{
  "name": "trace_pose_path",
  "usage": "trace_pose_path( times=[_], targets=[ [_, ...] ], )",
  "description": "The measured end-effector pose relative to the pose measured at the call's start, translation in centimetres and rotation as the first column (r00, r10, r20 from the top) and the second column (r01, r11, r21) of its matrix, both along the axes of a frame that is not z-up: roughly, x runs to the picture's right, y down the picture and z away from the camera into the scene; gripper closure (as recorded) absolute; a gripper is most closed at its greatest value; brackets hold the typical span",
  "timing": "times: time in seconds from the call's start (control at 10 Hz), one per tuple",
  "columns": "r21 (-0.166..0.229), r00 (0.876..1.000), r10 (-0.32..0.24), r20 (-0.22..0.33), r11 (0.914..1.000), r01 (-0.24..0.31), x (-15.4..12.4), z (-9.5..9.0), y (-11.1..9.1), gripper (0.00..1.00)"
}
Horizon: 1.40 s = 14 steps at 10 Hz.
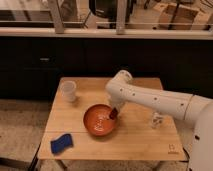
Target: Place the pepper in the ceramic bowl
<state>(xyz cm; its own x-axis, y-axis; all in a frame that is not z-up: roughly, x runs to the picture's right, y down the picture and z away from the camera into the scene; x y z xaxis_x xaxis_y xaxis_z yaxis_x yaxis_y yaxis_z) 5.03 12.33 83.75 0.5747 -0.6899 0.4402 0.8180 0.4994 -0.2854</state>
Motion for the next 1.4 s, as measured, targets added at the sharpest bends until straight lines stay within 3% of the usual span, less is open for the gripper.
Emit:
trace_pose_path(
  times=[0.6,1.4],
  targets=[
    [-0.005,0.999,-0.035,0.014,0.9994,0.035,-2.2,-0.5,-0.1,1.00],
    [-0.008,0.999,-0.042,0.025,0.9991,0.043,-4.5,-0.5,0.5,1.00]
  ],
)
